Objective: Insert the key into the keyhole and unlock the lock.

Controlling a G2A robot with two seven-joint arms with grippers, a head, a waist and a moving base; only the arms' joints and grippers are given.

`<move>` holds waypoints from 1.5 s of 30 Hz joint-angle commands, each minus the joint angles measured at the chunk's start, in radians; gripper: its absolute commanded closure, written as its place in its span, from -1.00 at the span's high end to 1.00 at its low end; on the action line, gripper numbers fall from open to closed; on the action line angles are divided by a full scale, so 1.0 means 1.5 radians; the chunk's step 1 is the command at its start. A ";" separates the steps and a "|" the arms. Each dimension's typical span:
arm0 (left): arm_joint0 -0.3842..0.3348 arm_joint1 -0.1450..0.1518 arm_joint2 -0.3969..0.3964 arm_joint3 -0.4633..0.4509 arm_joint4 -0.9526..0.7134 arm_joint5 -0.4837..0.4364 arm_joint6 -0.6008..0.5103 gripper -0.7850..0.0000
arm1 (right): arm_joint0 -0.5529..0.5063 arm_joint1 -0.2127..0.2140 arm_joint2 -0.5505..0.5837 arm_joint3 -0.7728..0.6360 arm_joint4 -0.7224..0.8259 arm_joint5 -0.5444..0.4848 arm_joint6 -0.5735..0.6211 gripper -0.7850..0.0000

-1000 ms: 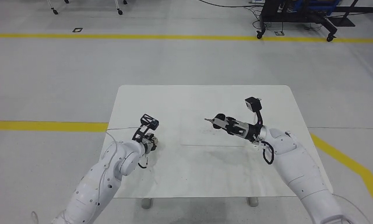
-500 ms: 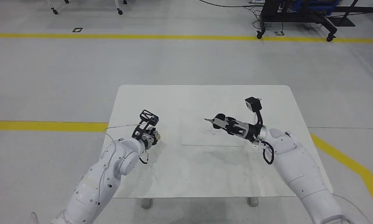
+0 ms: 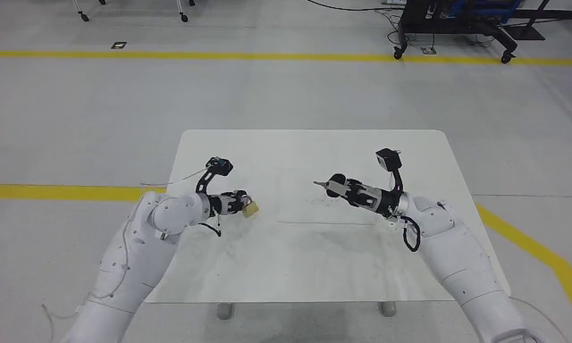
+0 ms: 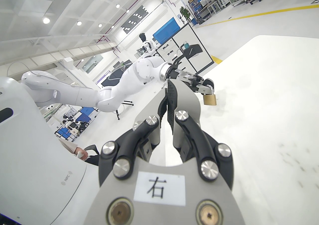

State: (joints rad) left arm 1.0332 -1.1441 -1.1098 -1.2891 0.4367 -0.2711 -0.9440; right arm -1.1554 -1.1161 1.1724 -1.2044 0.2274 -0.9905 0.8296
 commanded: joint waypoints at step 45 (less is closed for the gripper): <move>-0.213 -0.135 0.133 0.457 -0.763 0.209 -0.303 -1.00 | 0.042 -0.036 -0.064 0.079 0.008 0.009 -0.175 -1.00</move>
State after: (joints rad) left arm 0.7204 -1.3414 -0.9194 -0.5998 -0.7057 -0.0122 -1.4168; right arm -1.0877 -1.1712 1.0705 -1.0776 0.2536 -0.9946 0.5829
